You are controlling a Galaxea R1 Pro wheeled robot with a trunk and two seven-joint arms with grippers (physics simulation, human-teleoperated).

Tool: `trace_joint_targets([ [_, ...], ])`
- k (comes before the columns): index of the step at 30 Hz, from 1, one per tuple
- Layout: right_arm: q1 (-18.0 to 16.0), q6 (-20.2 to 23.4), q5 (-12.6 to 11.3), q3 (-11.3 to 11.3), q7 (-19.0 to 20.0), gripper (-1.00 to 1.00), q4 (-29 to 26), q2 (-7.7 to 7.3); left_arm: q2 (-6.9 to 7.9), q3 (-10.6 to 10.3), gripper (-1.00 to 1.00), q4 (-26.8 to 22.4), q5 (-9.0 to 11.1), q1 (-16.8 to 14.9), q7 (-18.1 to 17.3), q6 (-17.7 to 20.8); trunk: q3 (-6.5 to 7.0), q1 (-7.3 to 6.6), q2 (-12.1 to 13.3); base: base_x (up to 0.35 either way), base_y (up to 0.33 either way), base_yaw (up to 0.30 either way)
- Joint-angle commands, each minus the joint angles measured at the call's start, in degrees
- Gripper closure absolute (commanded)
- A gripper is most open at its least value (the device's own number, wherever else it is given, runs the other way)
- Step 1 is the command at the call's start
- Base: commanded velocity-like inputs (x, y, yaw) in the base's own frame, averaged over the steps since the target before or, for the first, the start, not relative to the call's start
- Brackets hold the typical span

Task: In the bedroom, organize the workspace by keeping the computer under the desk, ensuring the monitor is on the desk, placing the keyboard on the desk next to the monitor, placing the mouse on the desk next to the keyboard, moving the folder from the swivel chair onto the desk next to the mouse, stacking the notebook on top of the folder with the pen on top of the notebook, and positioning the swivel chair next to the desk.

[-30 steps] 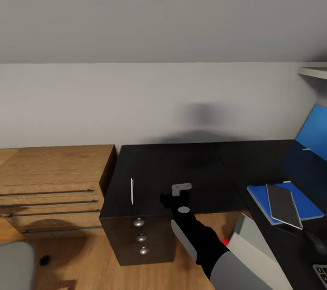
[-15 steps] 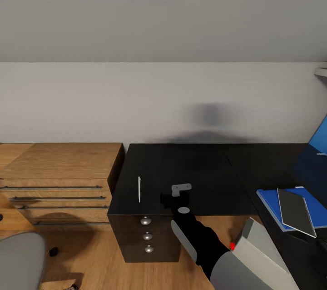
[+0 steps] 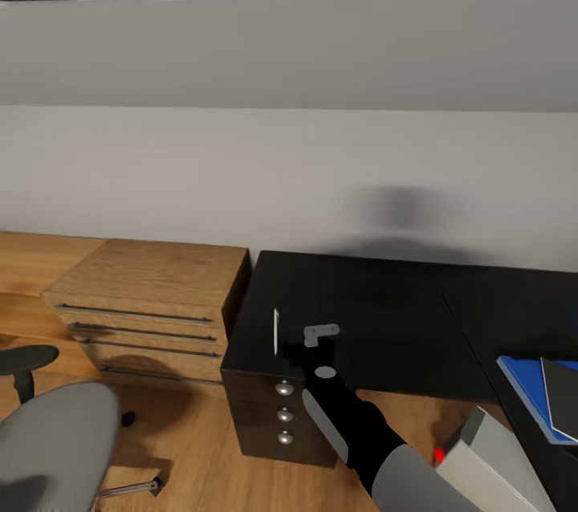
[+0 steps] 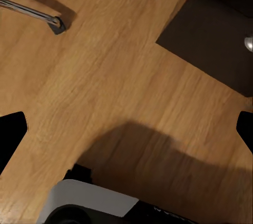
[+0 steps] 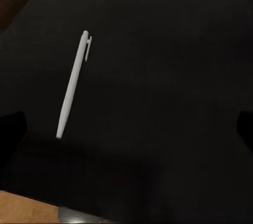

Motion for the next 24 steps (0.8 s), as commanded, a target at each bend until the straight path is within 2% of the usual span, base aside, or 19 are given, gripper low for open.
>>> trace_joint_targets([
  [1, -0.1, 0.2, -0.3, 0.2, -0.4, -1.0, 0.0, 0.0, 0.09, -0.3, -1.0, -0.1, 0.2, 0.0, 0.4, -0.6, -0.09, 0.02, -0.1, 0.124, 0.005, 0.269],
  [4, -0.1, 0.2, -0.3, 0.2, -0.4, -1.0, 0.0, 0.0, 0.07, -0.4, -1.0, -0.1, -0.9, 0.0, 0.4, -1.5, -0.19, 0.02, -0.1, 0.233, 0.04, 0.268],
  [10, -0.1, 0.2, -0.3, 0.1, -0.4, -1.0, 0.0, 0.0, 0.02, -0.6, -1.0, -0.1, -1.5, 0.0, 0.4, -1.9, -0.4, 0.02, -0.1, 0.289, 0.036, 0.264],
  [15, -0.1, 0.2, -0.3, 0.1, -0.3, -1.0, 0.1, 0.0, 0.05, -0.4, -1.0, -0.1, -1.5, 0.0, 0.5, -1.9, -0.47, 0.02, -0.1, 0.069, 0.003, 0.085],
  [18, -0.1, 0.1, -0.1, 0.2, 0.0, -1.0, 2.3, 0.0, 0.08, -0.2, -1.0, -0.7, -1.5, 0.0, 0.4, -2.0, -0.47, 0.02, -0.1, 0.006, 0.0, 0.007],
  [19, -0.1, -1.3, 0.1, 0.1, 0.0, -1.0, 5.3, 0.0, 0.09, -0.1, -1.0, -1.6, -1.5, 0.0, 0.5, -2.0, -0.47, 0.02, -0.1, 0.0, 0.0, 0.0],
  [21, -0.2, -2.5, 0.2, 0.1, 0.1, -1.0, 6.4, 0.0, 0.09, -0.1, -1.0, -1.8, -1.5, 0.0, 0.5, -2.0, -0.83, 0.46, -0.9, 0.0, 0.0, 0.0],
  [24, -0.6, -3.9, 0.5, -0.1, 0.1, -1.0, 11.8, 0.0, 0.09, -0.2, -1.0, -2.1, -1.5, 0.0, 0.6, -2.0, -1.37, 1.12, -2.1, 0.0, 0.0, 0.0],
])
